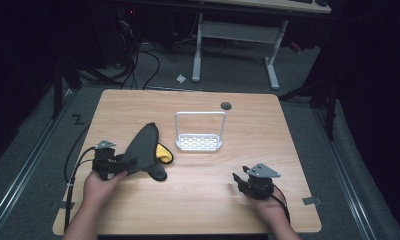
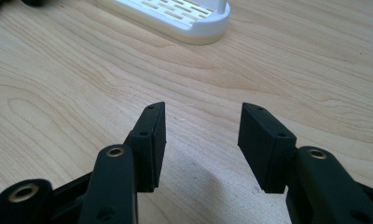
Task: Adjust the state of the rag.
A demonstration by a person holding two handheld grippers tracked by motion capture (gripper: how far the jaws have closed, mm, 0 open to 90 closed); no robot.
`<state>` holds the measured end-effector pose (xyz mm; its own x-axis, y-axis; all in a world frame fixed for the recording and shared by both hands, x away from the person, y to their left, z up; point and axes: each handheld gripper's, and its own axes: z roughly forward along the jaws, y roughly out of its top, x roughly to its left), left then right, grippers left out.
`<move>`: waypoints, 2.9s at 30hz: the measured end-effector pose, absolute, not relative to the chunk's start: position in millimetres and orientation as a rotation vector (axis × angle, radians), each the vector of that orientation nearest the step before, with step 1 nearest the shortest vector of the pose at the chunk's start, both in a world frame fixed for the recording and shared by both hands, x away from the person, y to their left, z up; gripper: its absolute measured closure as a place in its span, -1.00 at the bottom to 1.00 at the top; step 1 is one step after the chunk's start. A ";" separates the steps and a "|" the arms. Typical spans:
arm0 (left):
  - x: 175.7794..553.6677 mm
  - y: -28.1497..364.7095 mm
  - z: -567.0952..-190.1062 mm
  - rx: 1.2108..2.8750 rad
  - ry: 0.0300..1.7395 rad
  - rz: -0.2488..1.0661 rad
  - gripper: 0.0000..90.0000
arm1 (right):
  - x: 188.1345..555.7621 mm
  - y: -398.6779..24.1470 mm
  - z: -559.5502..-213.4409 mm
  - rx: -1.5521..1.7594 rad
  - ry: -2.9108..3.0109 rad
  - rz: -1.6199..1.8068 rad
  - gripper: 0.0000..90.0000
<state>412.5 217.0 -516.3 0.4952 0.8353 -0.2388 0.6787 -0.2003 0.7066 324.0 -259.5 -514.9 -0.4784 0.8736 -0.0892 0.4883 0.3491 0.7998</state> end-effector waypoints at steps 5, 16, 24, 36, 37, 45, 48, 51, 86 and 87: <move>402.8 211.2 -518.8 1.992 1.208 0.318 0.51 | 324.4 -258.7 -514.9 1.174 2.109 0.988 0.16; 358.3 188.3 -520.8 2.007 1.104 0.296 0.71 | 323.0 -256.7 -514.5 1.165 2.107 0.989 0.16; 333.7 148.3 -520.8 2.047 0.979 0.192 0.71 | 322.7 -253.8 -514.1 1.151 2.111 0.987 0.15; 335.7 126.8 -518.8 2.003 0.947 0.159 0.30 | 321.8 -252.6 -516.0 1.148 2.124 0.984 0.14; 333.9 128.4 -517.3 1.998 0.951 0.168 0.19 | 321.6 -252.5 -516.0 1.151 2.124 0.983 0.14; 320.2 138.8 -497.9 1.943 0.938 0.254 -0.14 | 321.8 -249.8 -516.5 1.138 2.133 0.979 0.13; 314.3 131.4 -491.3 1.908 0.909 0.203 -0.13 | 322.1 -248.7 -516.8 1.133 2.138 0.977 0.12; 311.0 114.5 -491.8 1.937 0.868 0.180 -0.12 | 322.4 -247.7 -517.0 1.134 2.140 0.982 0.12; 298.1 78.8 -491.6 1.993 0.771 0.293 0.87 | 314.7 -172.0 -520.2 0.935 2.305 0.988 0.87; 297.8 79.2 -491.0 1.987 0.771 0.291 0.87 | 314.8 -173.3 -520.0 0.939 2.300 0.986 0.87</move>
